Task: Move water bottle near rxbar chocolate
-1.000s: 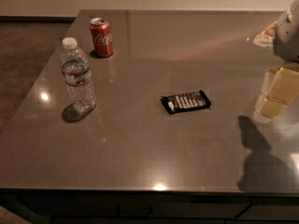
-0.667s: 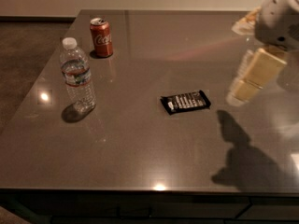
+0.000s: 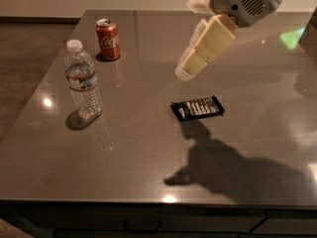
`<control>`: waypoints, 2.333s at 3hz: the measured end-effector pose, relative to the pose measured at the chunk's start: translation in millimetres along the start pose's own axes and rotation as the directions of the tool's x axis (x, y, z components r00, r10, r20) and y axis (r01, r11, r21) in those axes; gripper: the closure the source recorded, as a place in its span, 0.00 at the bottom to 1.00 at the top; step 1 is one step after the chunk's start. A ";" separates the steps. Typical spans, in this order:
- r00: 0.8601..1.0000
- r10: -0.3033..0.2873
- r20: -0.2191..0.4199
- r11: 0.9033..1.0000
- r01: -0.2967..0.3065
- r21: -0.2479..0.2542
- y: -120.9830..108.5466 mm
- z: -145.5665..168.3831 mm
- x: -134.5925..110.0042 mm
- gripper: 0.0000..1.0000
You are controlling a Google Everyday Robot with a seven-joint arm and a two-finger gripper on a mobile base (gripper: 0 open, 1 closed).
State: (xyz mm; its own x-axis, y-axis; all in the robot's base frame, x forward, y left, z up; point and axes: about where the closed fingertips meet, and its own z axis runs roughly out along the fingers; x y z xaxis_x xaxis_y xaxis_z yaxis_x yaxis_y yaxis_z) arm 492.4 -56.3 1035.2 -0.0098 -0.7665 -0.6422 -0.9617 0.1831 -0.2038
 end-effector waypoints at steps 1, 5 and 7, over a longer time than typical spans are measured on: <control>0.997 -0.038 0.071 0.999 0.038 -0.002 4.5 26.0 -49.3 0.00; 0.999 0.017 -0.033 1.000 -0.017 0.019 -5.9 155.7 -119.9 0.00; 0.999 -0.020 -0.028 1.000 0.019 -0.024 15.2 178.2 -133.0 0.00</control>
Offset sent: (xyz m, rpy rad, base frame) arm 0.0296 0.1638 0.0066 0.0650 -0.1038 -0.0145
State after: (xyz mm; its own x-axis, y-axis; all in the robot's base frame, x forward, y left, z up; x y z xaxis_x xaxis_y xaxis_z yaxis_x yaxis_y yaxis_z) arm 527.8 158.1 985.8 0.0014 -0.7871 -0.6169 -0.9681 0.1534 -0.1980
